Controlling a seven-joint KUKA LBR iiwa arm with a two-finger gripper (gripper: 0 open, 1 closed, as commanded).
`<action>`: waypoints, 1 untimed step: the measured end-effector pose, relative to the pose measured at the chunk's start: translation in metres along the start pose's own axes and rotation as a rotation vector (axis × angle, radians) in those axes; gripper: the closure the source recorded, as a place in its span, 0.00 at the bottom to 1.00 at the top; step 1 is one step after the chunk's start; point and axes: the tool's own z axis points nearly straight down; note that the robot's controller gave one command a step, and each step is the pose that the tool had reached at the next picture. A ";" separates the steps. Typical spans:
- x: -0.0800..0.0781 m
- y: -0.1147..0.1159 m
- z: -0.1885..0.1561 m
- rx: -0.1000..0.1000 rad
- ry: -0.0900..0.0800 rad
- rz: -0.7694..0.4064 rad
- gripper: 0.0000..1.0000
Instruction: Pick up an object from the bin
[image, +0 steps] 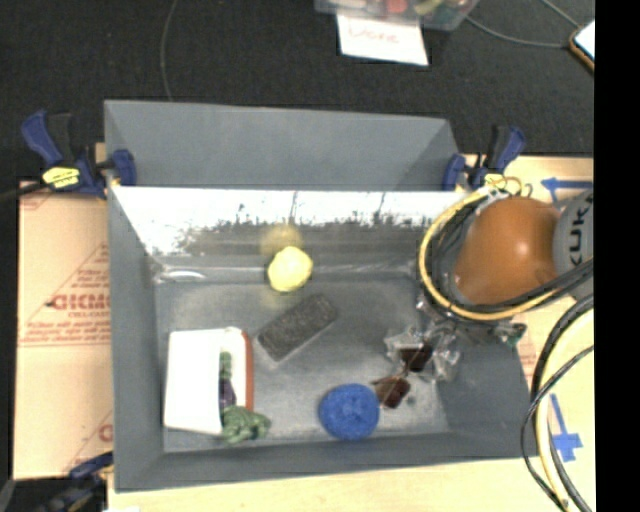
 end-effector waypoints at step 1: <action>0.000 0.000 0.000 0.000 0.000 -0.001 1.00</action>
Offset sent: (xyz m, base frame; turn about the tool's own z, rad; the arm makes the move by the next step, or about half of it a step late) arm 0.0000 0.0001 0.0110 -0.0002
